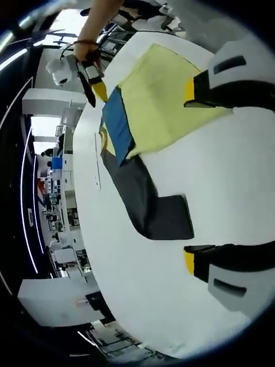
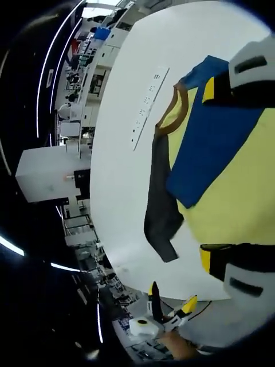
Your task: Fold the garment on the visible template until the final outline fits inside the template.
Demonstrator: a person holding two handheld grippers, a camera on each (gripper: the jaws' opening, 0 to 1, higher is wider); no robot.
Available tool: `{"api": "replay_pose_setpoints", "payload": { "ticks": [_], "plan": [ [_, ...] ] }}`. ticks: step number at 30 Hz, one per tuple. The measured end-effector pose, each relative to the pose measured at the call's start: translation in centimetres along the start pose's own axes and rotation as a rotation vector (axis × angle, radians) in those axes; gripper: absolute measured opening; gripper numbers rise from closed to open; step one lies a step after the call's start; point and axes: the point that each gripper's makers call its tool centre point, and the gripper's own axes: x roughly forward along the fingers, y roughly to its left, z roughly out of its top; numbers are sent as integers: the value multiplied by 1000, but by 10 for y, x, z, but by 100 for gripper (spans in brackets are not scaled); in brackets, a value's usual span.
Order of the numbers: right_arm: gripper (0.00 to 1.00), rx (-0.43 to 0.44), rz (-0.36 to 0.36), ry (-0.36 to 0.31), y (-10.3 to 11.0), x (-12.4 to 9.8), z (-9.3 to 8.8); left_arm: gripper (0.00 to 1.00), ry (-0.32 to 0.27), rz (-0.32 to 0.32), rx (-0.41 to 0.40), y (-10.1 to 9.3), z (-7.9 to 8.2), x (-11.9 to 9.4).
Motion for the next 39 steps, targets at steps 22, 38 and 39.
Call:
{"api": "replay_pose_setpoints", "payload": {
  "ticks": [22,38,39],
  "plan": [
    [97,16,-83,-36,-16,-80,-47,55,2,177,-146,64,-16,29],
    [93,56,-125,-55,-13,-103,-64,23,42,230,-202,88,-33,55],
    [93,58,-126,-57,-13,-104,-64,22,44,234,-202,89,-34,55]
  ]
}}
